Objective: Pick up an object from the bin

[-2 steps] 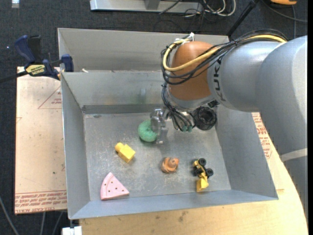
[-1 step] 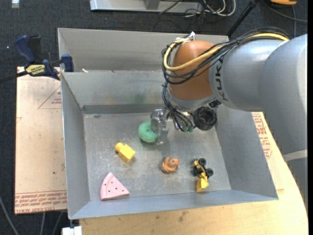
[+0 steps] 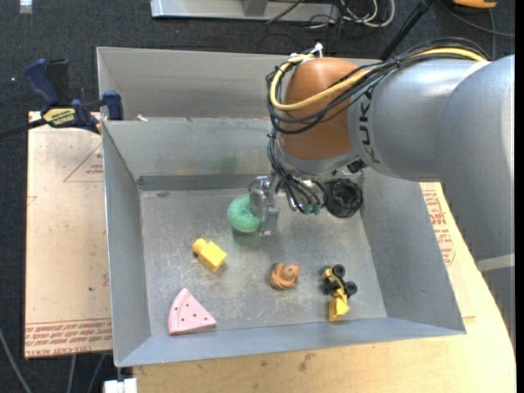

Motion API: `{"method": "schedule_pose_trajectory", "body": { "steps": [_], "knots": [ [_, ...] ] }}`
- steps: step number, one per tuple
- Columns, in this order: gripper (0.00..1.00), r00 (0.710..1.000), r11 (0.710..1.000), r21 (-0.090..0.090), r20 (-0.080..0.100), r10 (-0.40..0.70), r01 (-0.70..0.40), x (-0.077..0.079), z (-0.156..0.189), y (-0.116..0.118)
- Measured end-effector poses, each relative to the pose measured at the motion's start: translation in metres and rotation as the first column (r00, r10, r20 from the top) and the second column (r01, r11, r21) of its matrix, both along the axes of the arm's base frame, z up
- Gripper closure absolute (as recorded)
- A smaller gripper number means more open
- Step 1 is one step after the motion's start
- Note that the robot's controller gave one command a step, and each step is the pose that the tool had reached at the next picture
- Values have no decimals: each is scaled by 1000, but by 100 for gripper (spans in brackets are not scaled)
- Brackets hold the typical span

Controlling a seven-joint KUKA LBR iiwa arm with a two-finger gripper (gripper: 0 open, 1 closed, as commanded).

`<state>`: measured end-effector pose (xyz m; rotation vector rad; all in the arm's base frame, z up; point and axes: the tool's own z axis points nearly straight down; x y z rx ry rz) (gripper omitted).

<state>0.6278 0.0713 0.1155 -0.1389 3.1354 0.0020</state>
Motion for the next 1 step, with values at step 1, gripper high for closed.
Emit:
{"method": "schedule_pose_trajectory", "body": {
  "steps": [1],
  "knots": [
    [100, 1000, 1000, 0, 0, 5, -5, -2, 25, 3]
  ]
}}
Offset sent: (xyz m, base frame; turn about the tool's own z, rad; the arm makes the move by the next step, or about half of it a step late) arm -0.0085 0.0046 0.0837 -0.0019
